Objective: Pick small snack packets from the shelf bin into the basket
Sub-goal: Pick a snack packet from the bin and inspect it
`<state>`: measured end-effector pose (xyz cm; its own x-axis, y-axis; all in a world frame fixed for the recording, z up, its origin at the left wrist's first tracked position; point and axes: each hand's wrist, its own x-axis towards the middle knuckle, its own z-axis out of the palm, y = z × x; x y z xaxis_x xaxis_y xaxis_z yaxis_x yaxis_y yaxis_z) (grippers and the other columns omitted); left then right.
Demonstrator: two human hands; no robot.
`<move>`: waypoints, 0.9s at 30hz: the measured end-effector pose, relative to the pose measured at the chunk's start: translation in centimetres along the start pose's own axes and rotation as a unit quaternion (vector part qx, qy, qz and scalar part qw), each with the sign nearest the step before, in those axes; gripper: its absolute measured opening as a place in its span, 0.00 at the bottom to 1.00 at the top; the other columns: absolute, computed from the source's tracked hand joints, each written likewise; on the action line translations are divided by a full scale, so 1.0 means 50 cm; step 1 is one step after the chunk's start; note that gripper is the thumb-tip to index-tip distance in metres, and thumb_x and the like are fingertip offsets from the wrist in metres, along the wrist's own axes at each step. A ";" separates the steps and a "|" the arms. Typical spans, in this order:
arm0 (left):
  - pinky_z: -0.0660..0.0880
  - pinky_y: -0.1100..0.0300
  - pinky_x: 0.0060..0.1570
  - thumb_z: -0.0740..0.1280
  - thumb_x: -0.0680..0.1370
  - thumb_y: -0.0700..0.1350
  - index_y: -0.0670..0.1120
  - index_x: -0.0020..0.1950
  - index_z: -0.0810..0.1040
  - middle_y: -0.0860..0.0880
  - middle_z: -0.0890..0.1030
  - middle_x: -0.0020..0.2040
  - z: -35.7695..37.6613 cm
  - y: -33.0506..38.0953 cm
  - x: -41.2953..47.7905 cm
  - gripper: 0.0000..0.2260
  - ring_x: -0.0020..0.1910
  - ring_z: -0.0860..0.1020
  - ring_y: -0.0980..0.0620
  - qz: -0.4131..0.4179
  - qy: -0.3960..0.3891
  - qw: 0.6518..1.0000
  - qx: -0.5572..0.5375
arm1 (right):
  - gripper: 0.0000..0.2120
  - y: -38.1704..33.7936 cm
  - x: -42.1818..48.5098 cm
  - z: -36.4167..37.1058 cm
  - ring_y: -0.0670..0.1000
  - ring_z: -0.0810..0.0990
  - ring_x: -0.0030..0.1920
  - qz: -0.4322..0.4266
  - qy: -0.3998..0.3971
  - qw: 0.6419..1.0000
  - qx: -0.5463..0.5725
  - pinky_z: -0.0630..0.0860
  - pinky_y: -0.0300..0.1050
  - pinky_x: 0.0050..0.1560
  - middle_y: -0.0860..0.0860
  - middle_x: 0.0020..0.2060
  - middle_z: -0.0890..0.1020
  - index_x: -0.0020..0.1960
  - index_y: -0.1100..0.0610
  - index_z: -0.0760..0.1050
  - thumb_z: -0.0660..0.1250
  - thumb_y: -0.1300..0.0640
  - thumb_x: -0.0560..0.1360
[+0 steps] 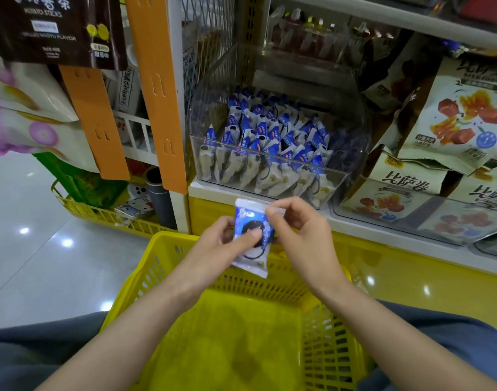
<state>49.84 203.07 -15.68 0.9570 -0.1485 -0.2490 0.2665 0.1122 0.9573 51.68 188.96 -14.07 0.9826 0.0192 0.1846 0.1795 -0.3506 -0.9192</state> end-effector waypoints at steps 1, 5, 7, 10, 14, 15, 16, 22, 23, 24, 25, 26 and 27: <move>0.79 0.58 0.46 0.71 0.72 0.44 0.45 0.55 0.75 0.48 0.84 0.48 0.002 0.001 -0.002 0.14 0.45 0.83 0.53 0.003 0.003 1.000 0.019 | 0.05 -0.001 0.005 -0.002 0.47 0.81 0.39 0.041 0.014 0.998 0.045 0.80 0.44 0.38 0.50 0.37 0.81 0.41 0.54 0.76 0.65 0.60 0.76; 0.79 0.63 0.39 0.69 0.74 0.38 0.43 0.54 0.74 0.46 0.84 0.46 0.002 0.006 0.002 0.10 0.39 0.82 0.55 0.050 0.073 0.996 -0.008 | 0.04 -0.007 0.014 -0.008 0.48 0.81 0.40 0.177 0.033 0.961 0.211 0.80 0.38 0.33 0.58 0.44 0.80 0.44 0.58 0.72 0.62 0.62 0.78; 0.79 0.65 0.37 0.66 0.75 0.39 0.43 0.52 0.75 0.48 0.84 0.44 -0.007 0.007 0.008 0.07 0.37 0.82 0.57 0.076 0.116 0.990 -0.022 | 0.02 -0.006 0.012 -0.006 0.46 0.81 0.39 0.207 0.004 0.951 0.230 0.80 0.38 0.34 0.57 0.44 0.80 0.50 0.60 0.71 0.61 0.64 0.78; 0.78 0.67 0.36 0.63 0.78 0.40 0.45 0.45 0.77 0.51 0.83 0.37 -0.025 0.006 0.014 0.04 0.35 0.81 0.58 0.113 0.180 0.977 0.010 | 0.11 -0.002 0.005 0.000 0.48 0.79 0.38 0.239 -0.104 0.949 0.179 0.80 0.37 0.36 0.58 0.42 0.80 0.59 0.63 0.67 0.61 0.68 0.77; 0.76 0.60 0.39 0.62 0.79 0.41 0.47 0.39 0.76 0.51 0.80 0.35 -0.036 0.001 0.016 0.09 0.36 0.77 0.55 0.160 0.190 0.960 0.126 | 0.26 0.008 -0.011 0.010 0.50 0.75 0.55 0.155 -0.201 0.963 -0.092 0.73 0.44 0.56 0.56 0.61 0.74 0.67 0.60 0.62 0.68 0.64 0.73; 0.73 0.60 0.37 0.63 0.78 0.41 0.48 0.38 0.76 0.53 0.78 0.33 -0.037 0.000 0.015 0.09 0.34 0.75 0.56 0.177 0.183 0.952 0.168 | 0.29 0.009 -0.014 0.012 0.48 0.73 0.60 0.106 -0.194 0.966 -0.134 0.71 0.42 0.60 0.53 0.62 0.72 0.69 0.58 0.61 0.70 0.62 0.72; 0.70 0.63 0.34 0.64 0.78 0.42 0.49 0.37 0.75 0.55 0.76 0.31 -0.035 0.000 0.012 0.09 0.32 0.72 0.59 0.193 0.170 0.943 0.212 | 0.29 0.007 -0.016 0.013 0.46 0.72 0.61 0.064 -0.180 0.972 -0.140 0.69 0.40 0.62 0.50 0.62 0.72 0.69 0.55 0.62 0.70 0.59 0.72; 0.65 0.72 0.28 0.65 0.77 0.44 0.50 0.37 0.76 0.62 0.75 0.28 -0.014 -0.004 -0.004 0.08 0.28 0.71 0.64 0.206 0.117 0.928 0.287 | 0.03 0.000 -0.015 0.003 0.43 0.79 0.42 -0.072 -0.105 0.982 -0.142 0.76 0.46 0.45 0.44 0.40 0.82 0.46 0.53 0.78 0.66 0.55 0.75; 0.65 0.70 0.28 0.65 0.77 0.44 0.51 0.37 0.76 0.60 0.75 0.28 -0.013 -0.003 -0.002 0.09 0.28 0.71 0.62 0.195 0.114 0.934 0.276 | 0.04 0.000 -0.016 0.002 0.43 0.79 0.42 -0.091 -0.101 0.978 -0.157 0.76 0.47 0.44 0.44 0.39 0.81 0.46 0.53 0.78 0.66 0.55 0.76; 0.68 0.65 0.30 0.65 0.77 0.44 0.51 0.36 0.75 0.58 0.75 0.28 -0.013 -0.002 -0.001 0.10 0.29 0.71 0.61 0.184 0.109 0.942 0.260 | 0.04 -0.001 -0.017 -0.001 0.44 0.78 0.42 -0.117 -0.099 0.972 -0.178 0.77 0.48 0.44 0.45 0.40 0.81 0.46 0.53 0.79 0.66 0.54 0.76; 0.73 0.57 0.34 0.65 0.77 0.44 0.50 0.36 0.76 0.55 0.76 0.30 -0.012 0.000 0.000 0.10 0.32 0.73 0.58 0.166 0.102 0.951 0.240 | 0.04 -0.001 -0.017 -0.002 0.44 0.78 0.42 -0.145 -0.098 0.963 -0.205 0.77 0.48 0.43 0.45 0.41 0.81 0.47 0.53 0.79 0.66 0.54 0.76; 0.74 0.49 0.39 0.64 0.78 0.43 0.49 0.37 0.76 0.52 0.77 0.32 -0.011 0.003 0.000 0.09 0.35 0.75 0.53 0.148 0.094 0.960 0.218 | 0.04 0.000 -0.017 -0.004 0.44 0.78 0.43 -0.167 -0.097 0.955 -0.227 0.77 0.47 0.43 0.45 0.42 0.80 0.47 0.53 0.79 0.66 0.55 0.76; 0.75 0.46 0.43 0.64 0.78 0.42 0.48 0.38 0.76 0.49 0.78 0.35 -0.010 0.006 0.000 0.08 0.38 0.76 0.50 0.130 0.089 0.968 0.196 | 0.04 0.000 -0.016 -0.005 0.44 0.78 0.43 -0.176 -0.094 0.952 -0.234 0.77 0.46 0.43 0.45 0.42 0.81 0.48 0.53 0.79 0.66 0.55 0.76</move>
<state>50.00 203.59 -15.45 0.9998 0.0092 0.0189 -0.0158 -0.2644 0.9643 50.87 188.73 -14.13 0.8644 0.3640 0.3470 0.5018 -0.6690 -0.5483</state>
